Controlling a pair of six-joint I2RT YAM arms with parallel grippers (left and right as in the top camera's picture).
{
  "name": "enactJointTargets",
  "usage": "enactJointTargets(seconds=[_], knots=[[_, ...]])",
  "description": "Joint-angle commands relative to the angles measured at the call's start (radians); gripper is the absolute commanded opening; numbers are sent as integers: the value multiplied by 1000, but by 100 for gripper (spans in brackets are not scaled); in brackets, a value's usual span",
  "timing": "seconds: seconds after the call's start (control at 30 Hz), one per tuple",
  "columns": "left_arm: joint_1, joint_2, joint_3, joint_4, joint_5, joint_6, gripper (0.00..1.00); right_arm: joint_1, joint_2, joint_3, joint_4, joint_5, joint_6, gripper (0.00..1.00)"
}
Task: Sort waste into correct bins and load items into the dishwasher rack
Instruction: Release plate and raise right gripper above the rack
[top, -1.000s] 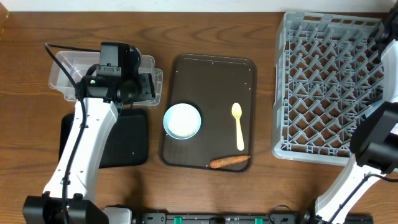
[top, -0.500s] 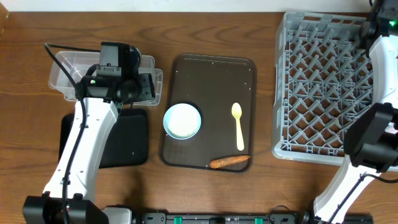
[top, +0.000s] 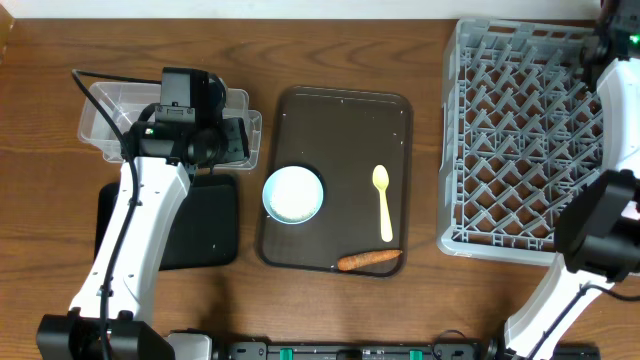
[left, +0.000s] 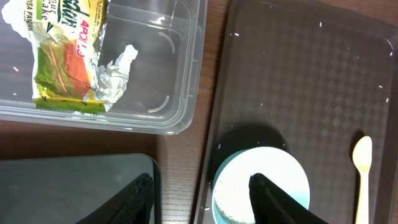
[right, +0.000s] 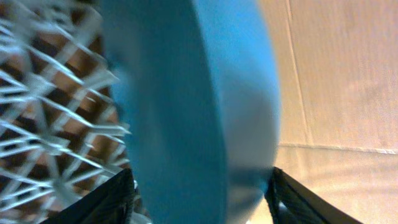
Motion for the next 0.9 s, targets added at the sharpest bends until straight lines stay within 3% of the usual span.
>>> enactJointTargets(seconds=[0.0,0.2,0.47,0.87], knots=[[6,5,5,-4,-12,9,52,14,-111,-3,0,-174,27,71],[6,5,5,-4,-12,9,52,32,-192,-3,-30,-417,27,77],[6,5,5,-5,-12,9,52,86,-213,-3,-172,-716,56,67],[6,5,5,-23,-12,9,52,246,-207,-24,-336,-1161,64,75]])
